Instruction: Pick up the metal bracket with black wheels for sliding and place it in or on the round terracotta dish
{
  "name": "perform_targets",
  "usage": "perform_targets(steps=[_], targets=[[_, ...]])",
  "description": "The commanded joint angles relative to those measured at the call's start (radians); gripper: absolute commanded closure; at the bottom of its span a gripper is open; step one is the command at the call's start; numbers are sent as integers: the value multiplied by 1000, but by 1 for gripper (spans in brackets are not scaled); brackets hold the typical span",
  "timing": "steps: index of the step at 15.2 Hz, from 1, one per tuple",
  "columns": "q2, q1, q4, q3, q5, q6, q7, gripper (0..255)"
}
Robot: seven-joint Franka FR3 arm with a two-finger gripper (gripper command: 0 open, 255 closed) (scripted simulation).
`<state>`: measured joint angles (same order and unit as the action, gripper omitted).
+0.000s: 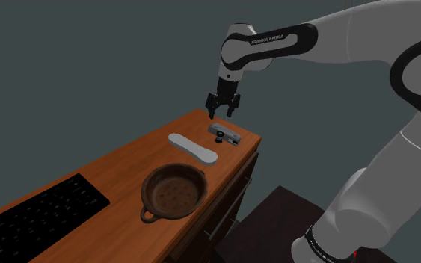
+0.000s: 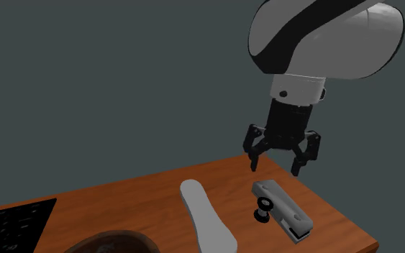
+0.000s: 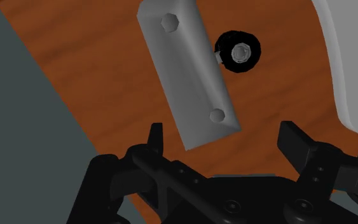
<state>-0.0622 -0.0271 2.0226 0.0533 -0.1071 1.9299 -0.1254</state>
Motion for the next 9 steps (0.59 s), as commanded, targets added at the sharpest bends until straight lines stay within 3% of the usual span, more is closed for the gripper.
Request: perform_targets(steps=[1, 9], targets=[[-37, 8, 92, 7, -3, 44, -2, 0], [-25, 6, 197, 6, -14, 156, 0, 0]])
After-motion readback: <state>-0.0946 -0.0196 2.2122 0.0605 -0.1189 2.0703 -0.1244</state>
